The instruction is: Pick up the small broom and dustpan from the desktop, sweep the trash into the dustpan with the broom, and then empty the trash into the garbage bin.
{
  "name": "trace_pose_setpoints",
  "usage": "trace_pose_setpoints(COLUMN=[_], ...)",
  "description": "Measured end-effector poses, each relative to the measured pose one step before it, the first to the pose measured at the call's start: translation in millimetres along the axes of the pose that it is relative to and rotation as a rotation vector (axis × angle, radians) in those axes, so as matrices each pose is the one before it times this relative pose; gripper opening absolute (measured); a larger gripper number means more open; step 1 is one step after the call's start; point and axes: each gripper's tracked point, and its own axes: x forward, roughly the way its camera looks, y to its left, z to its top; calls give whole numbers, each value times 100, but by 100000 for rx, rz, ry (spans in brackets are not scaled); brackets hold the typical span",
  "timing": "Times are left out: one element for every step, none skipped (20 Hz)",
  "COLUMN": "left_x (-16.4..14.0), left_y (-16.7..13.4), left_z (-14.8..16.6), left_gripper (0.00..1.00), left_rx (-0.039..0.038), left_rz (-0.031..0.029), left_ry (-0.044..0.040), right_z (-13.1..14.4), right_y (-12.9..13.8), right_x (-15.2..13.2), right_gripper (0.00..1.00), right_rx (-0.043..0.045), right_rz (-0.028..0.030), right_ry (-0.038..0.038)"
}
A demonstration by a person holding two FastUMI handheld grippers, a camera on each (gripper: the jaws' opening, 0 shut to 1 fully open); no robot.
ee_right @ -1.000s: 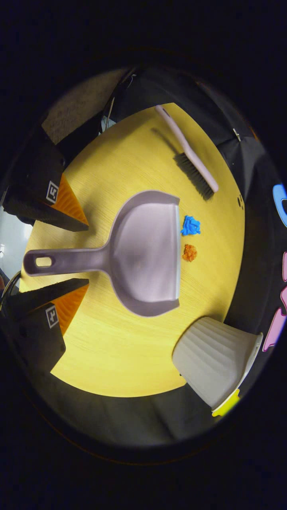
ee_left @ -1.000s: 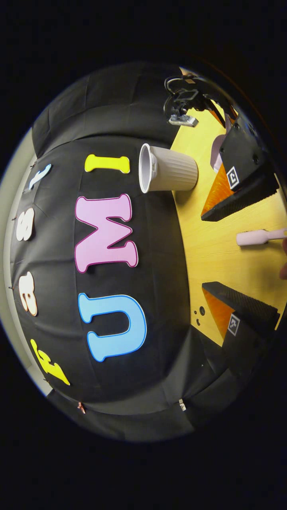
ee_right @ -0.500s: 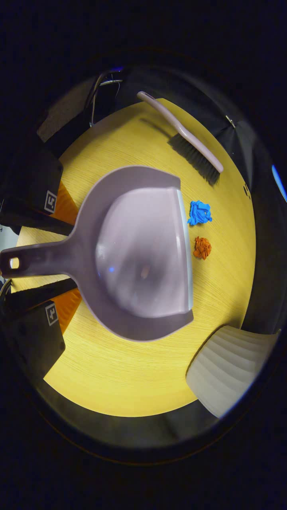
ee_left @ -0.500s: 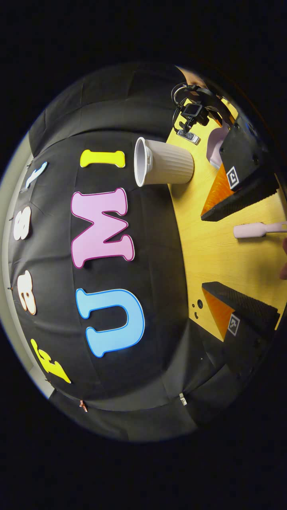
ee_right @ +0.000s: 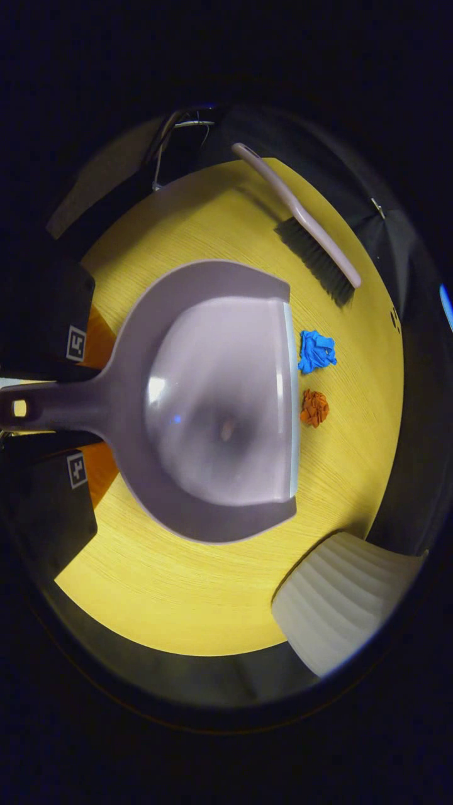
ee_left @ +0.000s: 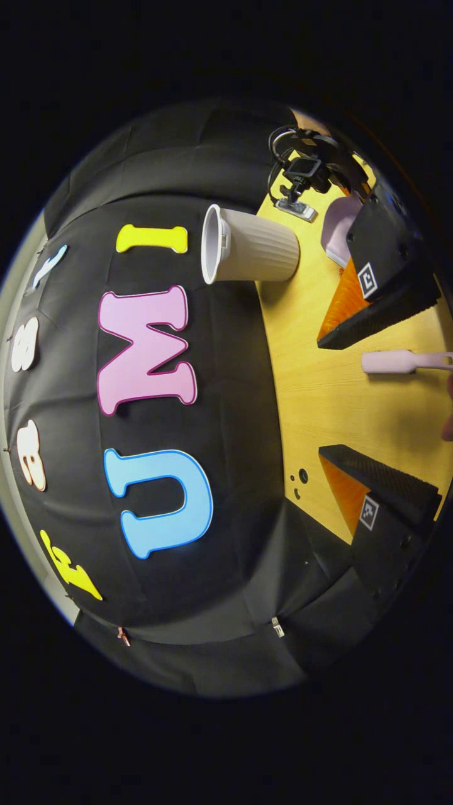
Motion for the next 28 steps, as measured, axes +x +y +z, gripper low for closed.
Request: trace_pose_setpoints(left_x=[178,109,224,192,154,319,157,480,513,938,1085,825,1010,772,811,724,570,831,478,590,462,415,359,200,110,439,186,-130], left_y=[-175,-242,-232,-321,-447,-600,-491,-212,-180,-309,-293,-361,-444,-165,-54,29,-7,245,157,1,-98,177,193,303,161,-245,-129,39], left_z=[-978,-1124,-939,-1131,-1176,-1257,-1306,-1853,-1510,-1283,-1442,-822,-734,-619,-714,-399,-562,-184,1,-134,-6,-168,-130,-115,7,-57,-29,212], left_gripper=[97,97,97,96,96,97,96,96,96,96,95,95,95,94,93,92,90,86,84,78,75,67,63,59,53,42,40,37], left_rx=[-362,-676,-867,-937,-1184,-888,-248,371,515,603,101,-517,-847,-682,-598,-587,-700,-1366,-1030,-888,-277,646,1272,1646,1017,607,606,1102], left_rz=[-1102,-1378,-1858,-1867,-2577,-2494,-2686,-1654,-1546,-750,-1858,-1298,-1461,-1029,-570,-117,320,1464,992,739,109,1325,934,1450,628,-69,-925,-707], left_ry=[3124,3290,3285,3791,4178,4354,5347,5724,4772,4448,5264,3023,3065,2534,2792,2211,2333,2301,541,456,686,820,1043,802,349,436,664,-810], right_z=[157,-125,-248,-193,-215,-179,-335,-409,-300,-403,-532,-308,-208,-211,-268,-172,-235,-275,-174,-209,-204,-199,-67,-58,14,69,91,45], right_y=[14,145,208,147,77,124,52,-37,-15,116,156,80,-83,-152,-166,-226,-249,-319,-236,-190,-170,-170,-12,-48,143,173,222,183], right_x=[-14,-111,-104,-236,-257,-294,-441,-611,-425,-457,-521,-173,-159,-167,-314,-381,-199,-207,-167,-150,-141,-178,-130,-64,-74,-98,-86,-339], right_gripper=[37,37,37,37,37,37,37,37,37,37,37,37,37,37,37,37,37,37,37,37,37,37,37,37,37,37,37,37], right_rx=[1449,1339,1027,218,-326,-823,-931,-758,-154,577,1968,1583,1318,1140,940,633,497,592,562,756,795,722,450,300,381,66,-640,-1928], right_rz=[280,706,234,-310,-200,-209,-675,-913,-659,-75,98,139,-214,-522,-637,-513,-603,-944,-486,-479,-332,-246,-241,128,536,915,988,575], right_ry=[-1854,-780,-208,-666,-599,-699,-391,-89,-89,190,403,263,60,144,10,108,32,66,218,193,388,396,262,125,89,300,416,976])
